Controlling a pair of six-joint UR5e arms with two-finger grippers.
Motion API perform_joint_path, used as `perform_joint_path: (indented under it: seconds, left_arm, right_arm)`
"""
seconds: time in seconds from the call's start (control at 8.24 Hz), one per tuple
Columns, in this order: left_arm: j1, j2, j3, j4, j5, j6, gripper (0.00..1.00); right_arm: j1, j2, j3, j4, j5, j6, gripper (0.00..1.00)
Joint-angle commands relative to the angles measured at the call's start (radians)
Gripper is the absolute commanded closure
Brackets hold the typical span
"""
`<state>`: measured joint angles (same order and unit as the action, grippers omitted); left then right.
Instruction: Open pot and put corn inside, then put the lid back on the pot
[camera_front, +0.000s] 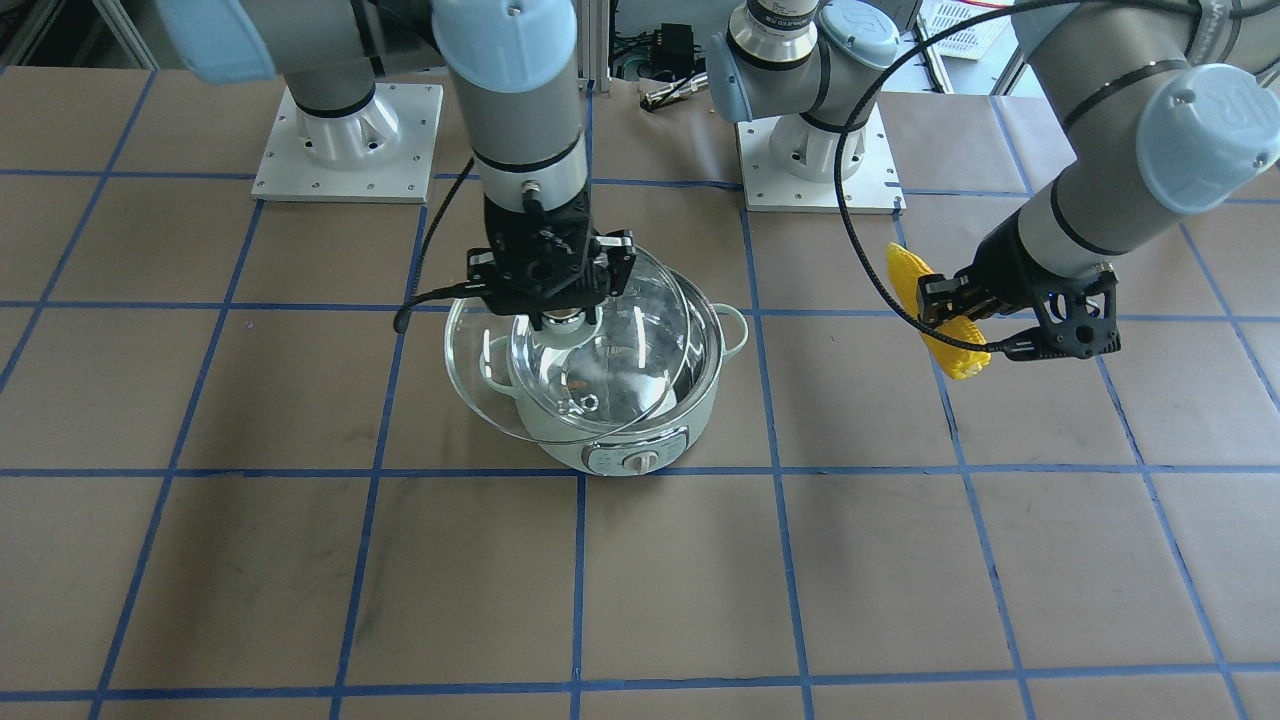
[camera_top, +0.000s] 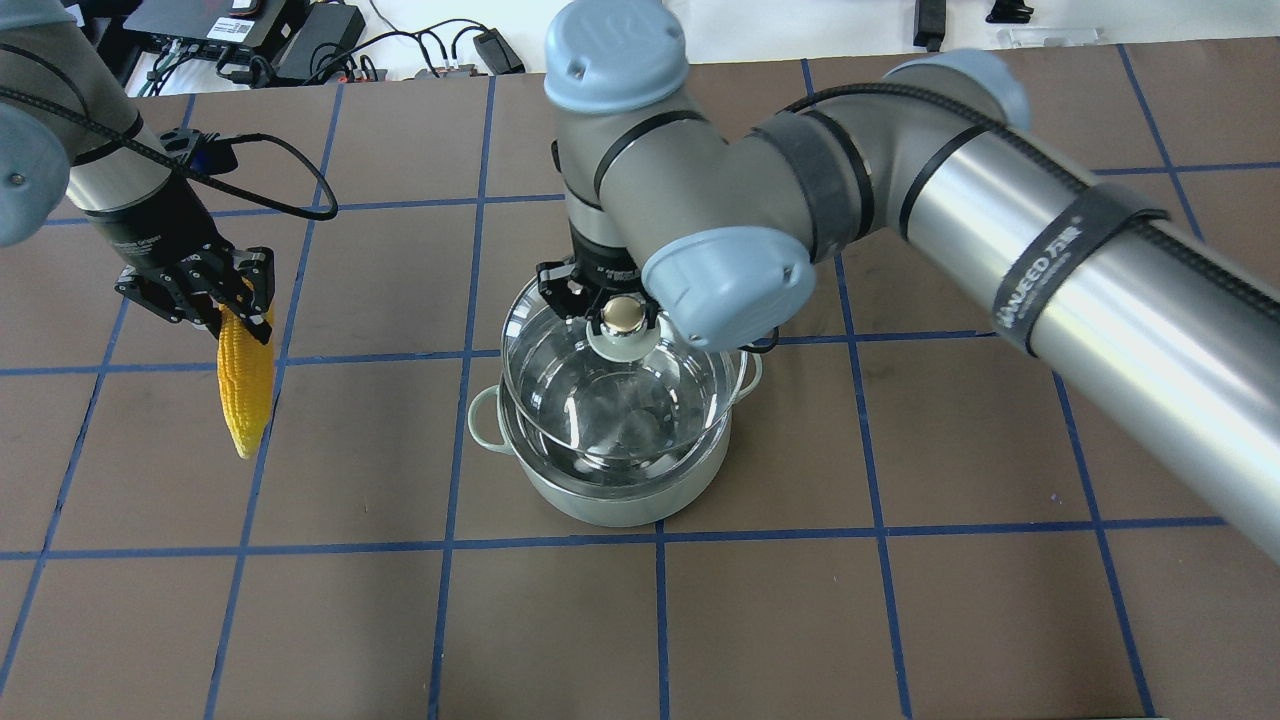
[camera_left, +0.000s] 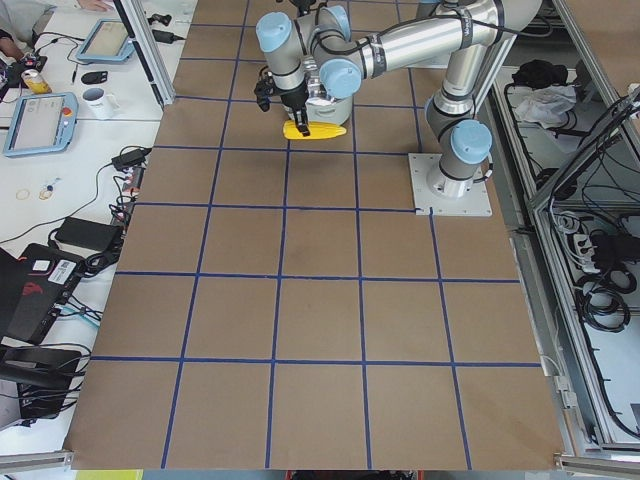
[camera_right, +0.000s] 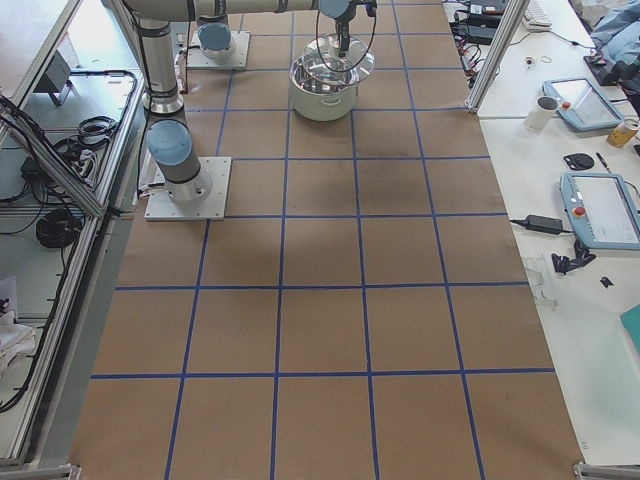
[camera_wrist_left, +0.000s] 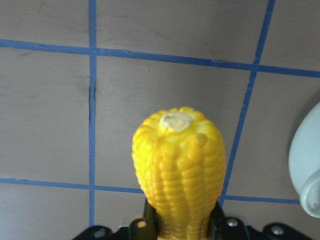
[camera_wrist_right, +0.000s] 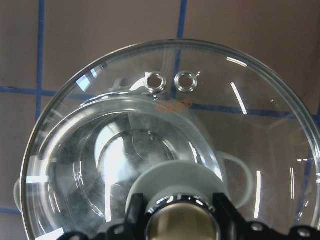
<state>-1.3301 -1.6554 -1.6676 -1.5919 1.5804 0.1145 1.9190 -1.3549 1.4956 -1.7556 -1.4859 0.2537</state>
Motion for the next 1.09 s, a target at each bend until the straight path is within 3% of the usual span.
perform_joint_path:
  seconds: [0.0,0.49,0.73,0.97]
  left_arm:
    - [-0.160,0.054,0.002,0.001,-0.094,-0.189,1.00]
    - [-0.351,0.032,-0.003,0.010,-0.221,-0.308,1.00]
    - [-0.408,-0.006,-0.003,0.015,-0.223,-0.318,1.00]
    - [-0.455,-0.043,-0.006,0.100,-0.226,-0.341,1.00]
  right_arm:
    - [-0.226,-0.067,-0.060,0.160,-0.005,-0.291,1.00]
    - [-0.526,-0.089,-0.055,0.267,-0.048,-0.650,1.00]
    - [-0.584,-0.086,-0.040,0.266,-0.047,-0.735,1.00]
    - [-0.584,-0.079,-0.038,0.262,-0.047,-0.738,1.00]
